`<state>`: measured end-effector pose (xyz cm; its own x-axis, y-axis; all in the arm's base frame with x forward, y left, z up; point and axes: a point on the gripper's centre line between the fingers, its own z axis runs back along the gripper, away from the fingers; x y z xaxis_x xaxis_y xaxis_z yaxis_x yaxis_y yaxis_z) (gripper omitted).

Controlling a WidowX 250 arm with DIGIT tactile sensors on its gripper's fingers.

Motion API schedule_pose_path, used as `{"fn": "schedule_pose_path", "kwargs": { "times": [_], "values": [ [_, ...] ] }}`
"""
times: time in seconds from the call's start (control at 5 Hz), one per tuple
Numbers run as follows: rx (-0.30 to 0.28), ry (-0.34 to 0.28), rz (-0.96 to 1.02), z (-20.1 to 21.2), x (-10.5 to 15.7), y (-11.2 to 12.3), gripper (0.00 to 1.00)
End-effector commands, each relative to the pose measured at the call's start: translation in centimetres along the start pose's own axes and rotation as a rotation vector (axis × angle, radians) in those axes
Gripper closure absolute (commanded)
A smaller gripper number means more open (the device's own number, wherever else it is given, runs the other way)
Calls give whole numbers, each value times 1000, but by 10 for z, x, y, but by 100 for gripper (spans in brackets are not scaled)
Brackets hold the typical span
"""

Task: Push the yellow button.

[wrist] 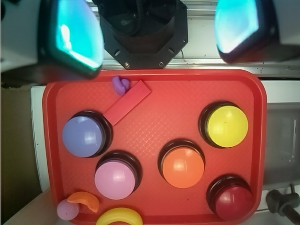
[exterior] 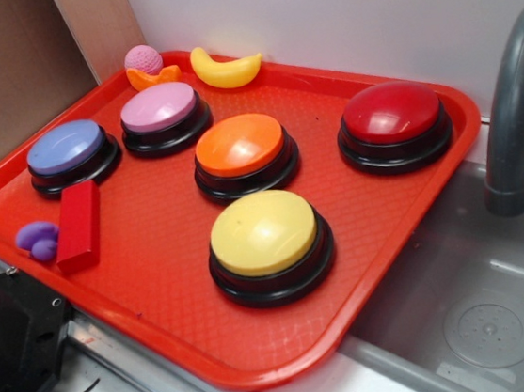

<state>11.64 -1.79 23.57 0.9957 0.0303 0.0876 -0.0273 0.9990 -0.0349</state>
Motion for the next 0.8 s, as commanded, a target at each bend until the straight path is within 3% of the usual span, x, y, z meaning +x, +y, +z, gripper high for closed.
{"fn": "schedule_pose_path", "kwargs": {
  "times": [0.0,0.2,0.4,0.6],
  "values": [
    [0,0,0,0,0,0,0],
    [-23,-66,-251,-55,32,-49,0],
    [-34,-54,-501,-108,33,-104,0],
    [-34,-54,-501,-108,33,-104,0]
  ]
}}
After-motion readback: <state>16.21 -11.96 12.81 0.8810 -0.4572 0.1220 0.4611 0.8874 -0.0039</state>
